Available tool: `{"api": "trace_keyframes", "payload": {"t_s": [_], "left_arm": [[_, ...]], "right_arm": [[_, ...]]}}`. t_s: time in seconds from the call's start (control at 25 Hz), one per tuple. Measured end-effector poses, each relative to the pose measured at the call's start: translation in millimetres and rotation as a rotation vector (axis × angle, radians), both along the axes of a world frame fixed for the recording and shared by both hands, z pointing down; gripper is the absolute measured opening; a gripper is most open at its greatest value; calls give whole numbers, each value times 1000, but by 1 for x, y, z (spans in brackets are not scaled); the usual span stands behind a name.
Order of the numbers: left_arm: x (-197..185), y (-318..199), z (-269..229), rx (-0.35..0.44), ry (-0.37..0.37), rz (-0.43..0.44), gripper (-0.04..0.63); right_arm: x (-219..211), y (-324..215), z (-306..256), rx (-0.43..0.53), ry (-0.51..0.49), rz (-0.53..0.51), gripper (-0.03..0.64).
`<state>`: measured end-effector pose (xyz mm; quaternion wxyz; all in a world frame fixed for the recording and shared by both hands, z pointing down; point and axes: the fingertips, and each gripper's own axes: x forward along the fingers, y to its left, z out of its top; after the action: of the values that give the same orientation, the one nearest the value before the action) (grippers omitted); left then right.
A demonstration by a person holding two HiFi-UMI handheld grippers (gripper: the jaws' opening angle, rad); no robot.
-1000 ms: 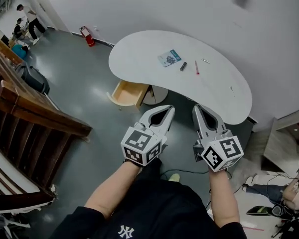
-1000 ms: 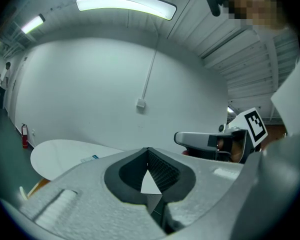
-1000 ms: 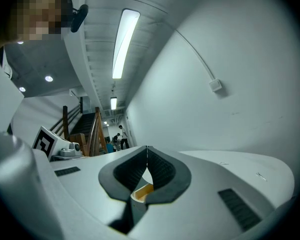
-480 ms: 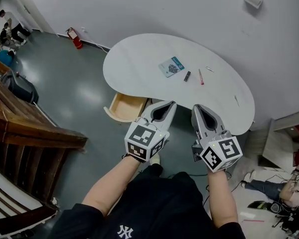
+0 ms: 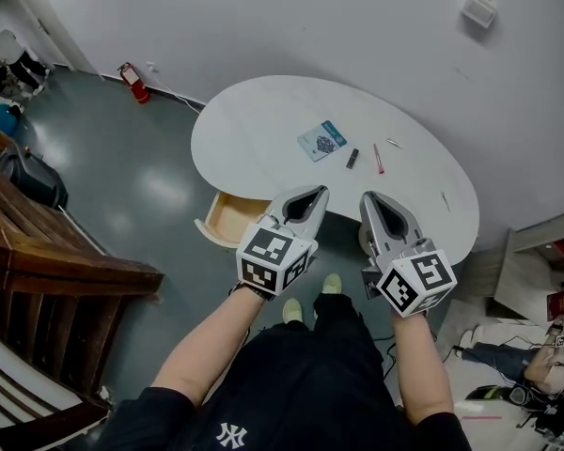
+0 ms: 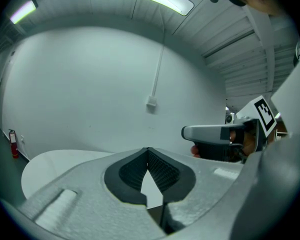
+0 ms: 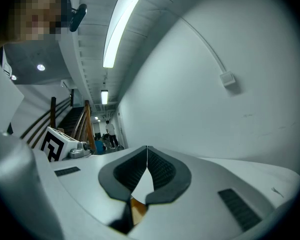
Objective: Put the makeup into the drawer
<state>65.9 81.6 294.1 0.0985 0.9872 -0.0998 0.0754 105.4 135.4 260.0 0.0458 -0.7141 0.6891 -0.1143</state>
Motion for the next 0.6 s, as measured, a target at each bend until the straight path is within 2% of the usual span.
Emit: {"api": "trace_keyframes", "payload": {"t_s": [0.24,0.6], "left_arm": [[32,-29,20,1,-49,-11,9],[92,-105,78,-37,-190,-62,9]], "right_arm": [[31,-30,8,6,-12,-20,15],[95,-110,51,-49,-60,-95,15]]}}
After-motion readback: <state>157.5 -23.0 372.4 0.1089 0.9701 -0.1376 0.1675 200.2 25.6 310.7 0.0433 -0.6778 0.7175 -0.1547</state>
